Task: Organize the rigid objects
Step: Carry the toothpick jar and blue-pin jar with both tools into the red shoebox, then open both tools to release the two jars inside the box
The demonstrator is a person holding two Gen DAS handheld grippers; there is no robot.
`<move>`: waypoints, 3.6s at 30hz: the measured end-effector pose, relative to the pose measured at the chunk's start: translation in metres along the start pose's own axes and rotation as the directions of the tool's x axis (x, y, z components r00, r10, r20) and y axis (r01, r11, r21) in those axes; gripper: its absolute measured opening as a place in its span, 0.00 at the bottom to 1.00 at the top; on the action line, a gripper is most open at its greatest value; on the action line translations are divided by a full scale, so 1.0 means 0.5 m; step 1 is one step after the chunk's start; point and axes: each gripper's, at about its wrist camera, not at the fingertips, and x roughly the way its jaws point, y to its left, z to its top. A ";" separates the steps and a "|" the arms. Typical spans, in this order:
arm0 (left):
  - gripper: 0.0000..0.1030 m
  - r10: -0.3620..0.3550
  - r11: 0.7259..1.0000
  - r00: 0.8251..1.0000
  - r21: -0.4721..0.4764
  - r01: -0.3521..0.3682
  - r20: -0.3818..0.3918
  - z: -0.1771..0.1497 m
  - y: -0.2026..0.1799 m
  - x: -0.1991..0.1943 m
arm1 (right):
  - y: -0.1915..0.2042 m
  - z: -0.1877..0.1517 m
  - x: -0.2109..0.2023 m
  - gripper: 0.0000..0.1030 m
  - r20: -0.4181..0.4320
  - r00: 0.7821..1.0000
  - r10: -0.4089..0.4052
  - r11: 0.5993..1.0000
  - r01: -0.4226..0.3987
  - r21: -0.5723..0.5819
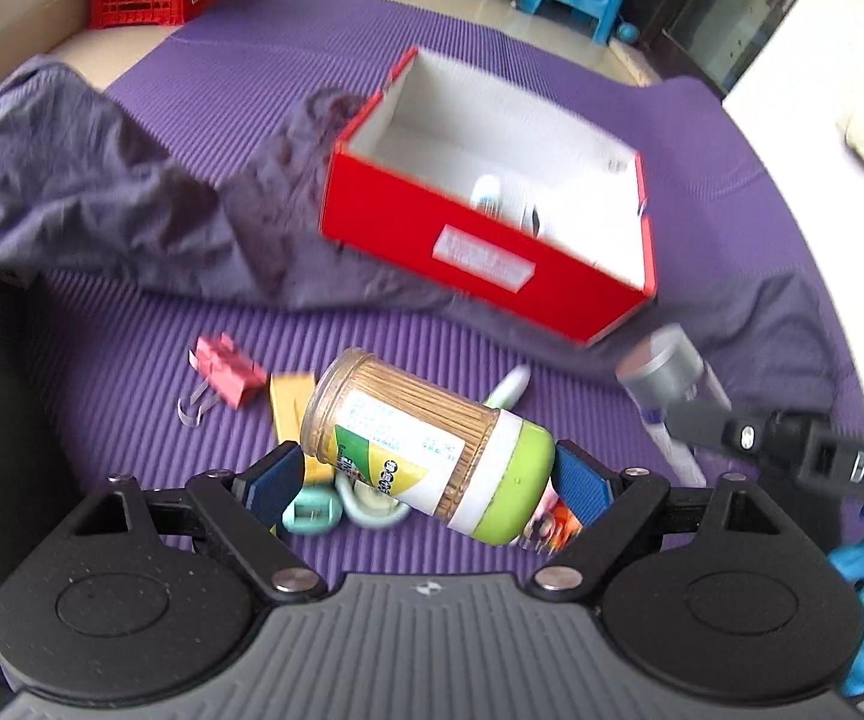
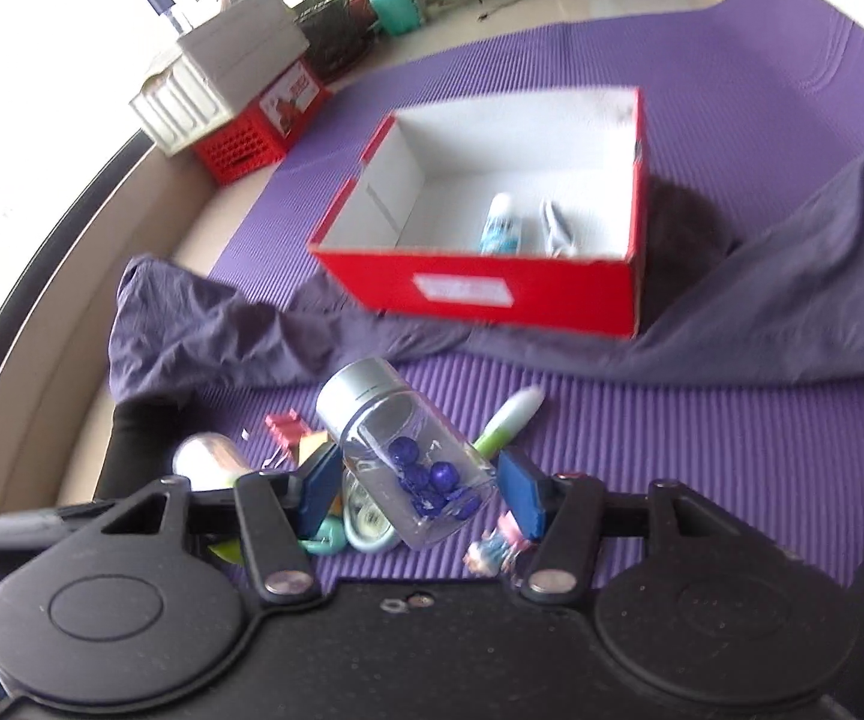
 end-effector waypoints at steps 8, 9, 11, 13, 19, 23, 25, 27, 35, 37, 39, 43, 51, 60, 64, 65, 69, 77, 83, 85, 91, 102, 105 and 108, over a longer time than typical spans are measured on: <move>0.87 0.004 1.000 0.998 0.024 -0.006 0.059 0.102 -0.033 -0.030 | -0.011 0.060 -0.023 0.56 0.056 0.997 -0.048 0.999 0.049 -0.023; 0.87 0.006 1.000 0.998 0.027 -0.008 0.065 0.117 -0.034 -0.031 | -0.011 0.070 -0.025 0.56 0.065 0.996 -0.054 0.998 0.055 -0.026; 0.87 0.016 0.999 0.996 0.037 -0.019 0.083 0.142 -0.040 -0.032 | -0.009 0.089 -0.027 0.56 0.083 0.995 -0.064 0.997 0.067 -0.035; 0.87 0.032 0.998 0.995 0.049 -0.037 0.097 0.167 -0.046 -0.030 | -0.007 0.108 -0.026 0.56 0.099 0.992 -0.073 0.996 0.078 -0.048; 0.87 0.060 0.996 0.991 0.060 -0.067 0.119 0.239 -0.054 0.005 | 0.000 0.162 -0.013 0.56 0.128 0.987 -0.096 0.991 0.107 -0.083; 0.87 0.081 0.994 0.990 0.070 -0.089 0.115 0.280 -0.062 0.046 | -0.009 0.198 0.012 0.56 0.133 0.984 -0.122 0.987 0.134 -0.087; 0.87 0.092 0.991 0.989 0.083 -0.102 0.113 0.298 -0.068 0.069 | -0.015 0.213 0.032 0.56 0.132 0.982 -0.138 0.984 0.151 -0.095; 0.87 0.099 0.990 0.989 0.093 -0.110 0.112 0.318 -0.076 0.094 | -0.021 0.228 0.053 0.56 0.132 0.979 -0.154 0.980 0.169 -0.107; 0.87 0.107 0.987 0.992 0.109 -0.114 0.071 0.377 -0.096 0.211 | -0.056 0.284 0.154 0.56 0.107 0.972 -0.209 0.968 0.222 -0.120; 0.87 0.114 0.987 0.992 0.111 -0.119 0.055 0.389 -0.096 0.246 | -0.060 0.295 0.183 0.56 0.098 0.971 -0.220 0.962 0.233 -0.142; 0.87 0.126 0.985 0.991 0.118 -0.129 0.036 0.397 -0.095 0.283 | -0.065 0.304 0.212 0.56 0.092 0.968 -0.233 0.956 0.245 -0.163; 0.87 0.144 0.982 0.990 0.125 -0.144 0.013 0.409 -0.092 0.342 | -0.078 0.323 0.273 0.56 0.077 0.959 -0.274 0.943 0.283 -0.174; 0.87 0.169 0.978 0.986 0.124 -0.166 -0.010 0.427 -0.087 0.436 | -0.091 0.336 0.378 0.56 0.055 0.944 -0.324 0.913 0.328 -0.241; 0.87 0.205 0.956 0.978 0.220 -0.195 -0.025 0.424 -0.107 0.499 | -0.085 0.339 0.435 0.56 0.053 0.922 -0.383 0.865 0.378 -0.329; 0.87 0.250 0.936 0.968 0.258 -0.238 -0.012 0.413 -0.121 0.509 | -0.077 0.331 0.446 0.55 0.060 0.907 -0.417 0.831 0.407 -0.379; 0.87 0.253 0.934 0.967 0.261 -0.242 -0.008 0.411 -0.122 0.508 | -0.076 0.329 0.446 0.55 0.059 0.906 -0.420 0.827 0.409 -0.385; 0.87 0.254 0.933 0.967 0.266 -0.242 -0.008 0.407 -0.126 0.507 | -0.075 0.326 0.441 0.57 0.057 0.911 -0.408 0.833 0.397 -0.385; 0.87 0.240 0.947 0.970 0.231 -0.222 -0.050 0.410 -0.112 0.492 | -0.077 0.322 0.411 0.71 0.053 0.923 -0.380 0.856 0.373 -0.357; 0.89 0.216 0.960 0.976 0.190 -0.206 -0.033 0.401 -0.095 0.462 | -0.073 0.304 0.375 0.75 0.054 0.932 -0.357 0.870 0.353 -0.343; 0.90 0.210 0.962 0.977 0.186 -0.201 -0.027 0.397 -0.095 0.448 | -0.071 0.297 0.362 0.75 0.053 0.935 -0.349 0.874 0.346 -0.342; 0.90 0.211 0.959 0.978 0.194 -0.205 -0.010 0.378 -0.102 0.397 | -0.071 0.279 0.318 0.76 0.052 0.945 -0.324 0.889 0.323 -0.325; 0.90 0.193 0.963 0.979 0.181 -0.201 0.062 0.340 -0.105 0.241 | -0.029 0.247 0.195 0.82 0.099 0.958 -0.269 0.909 0.286 -0.302; 0.90 0.186 0.963 0.979 0.183 -0.199 0.087 0.330 -0.105 0.194 | -0.013 0.235 0.160 0.83 0.114 0.961 -0.254 0.912 0.277 -0.303; 0.90 0.178 0.962 0.977 0.189 -0.198 0.116 0.318 -0.106 0.148 | 0.004 0.224 0.126 0.83 0.128 0.963 -0.236 0.913 0.265 -0.310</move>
